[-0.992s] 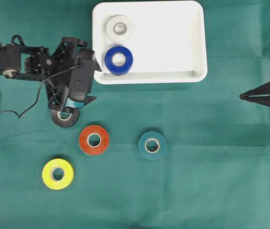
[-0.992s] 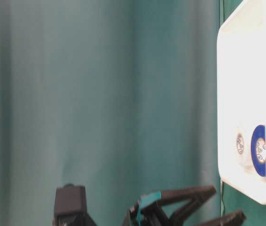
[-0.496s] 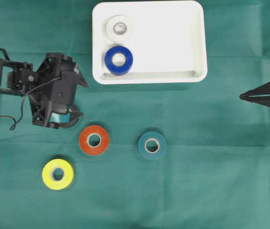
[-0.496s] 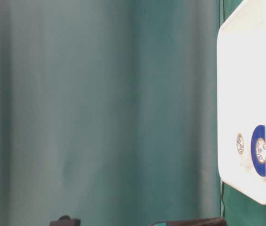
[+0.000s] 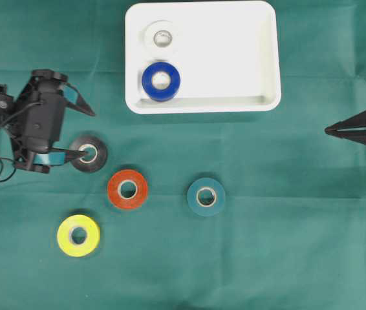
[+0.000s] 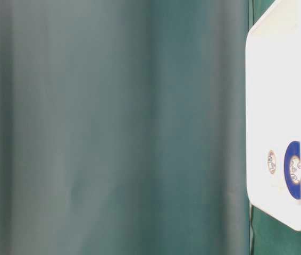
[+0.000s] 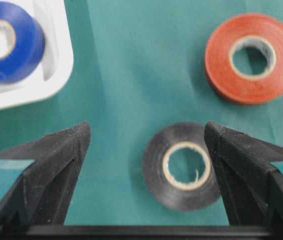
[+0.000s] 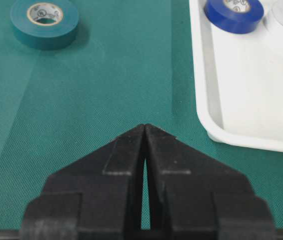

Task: Put the tape into the white case with the left arm.
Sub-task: 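Open the left gripper and withdraw it from the tray, then move the left gripper down toward the yellow tape roll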

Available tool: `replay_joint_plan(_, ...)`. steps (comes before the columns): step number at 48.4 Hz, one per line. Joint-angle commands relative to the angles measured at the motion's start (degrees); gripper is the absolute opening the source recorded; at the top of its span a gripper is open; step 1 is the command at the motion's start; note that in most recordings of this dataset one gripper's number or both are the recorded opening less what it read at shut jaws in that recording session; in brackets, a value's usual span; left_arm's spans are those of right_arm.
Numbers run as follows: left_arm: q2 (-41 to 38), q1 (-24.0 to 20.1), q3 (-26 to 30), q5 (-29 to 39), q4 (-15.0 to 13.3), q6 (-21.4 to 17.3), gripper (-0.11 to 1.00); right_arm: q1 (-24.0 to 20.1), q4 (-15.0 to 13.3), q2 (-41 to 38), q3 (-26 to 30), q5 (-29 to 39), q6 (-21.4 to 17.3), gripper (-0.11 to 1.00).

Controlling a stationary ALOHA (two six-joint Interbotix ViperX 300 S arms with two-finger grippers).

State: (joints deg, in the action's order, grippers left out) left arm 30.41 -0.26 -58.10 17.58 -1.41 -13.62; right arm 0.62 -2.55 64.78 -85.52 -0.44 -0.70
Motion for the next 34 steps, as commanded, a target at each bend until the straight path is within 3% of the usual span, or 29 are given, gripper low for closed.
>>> replay_joint_plan(1,2.2,0.1,-0.6,-0.4,-0.2,0.0,0.92,0.0,0.0,-0.5,0.7,-0.6,-0.1,-0.09)
replay_joint_plan(23,6.1,0.1,-4.5,-0.4,0.0,-1.1,0.92,0.0,-0.1,-0.5,0.6,-0.6,-0.1,-0.09)
replay_joint_plan(34,6.0,2.3,-4.6,-0.4,0.0,-1.2,0.92,0.1,0.0,-0.5,0.6,-0.6,-0.1,-0.09)
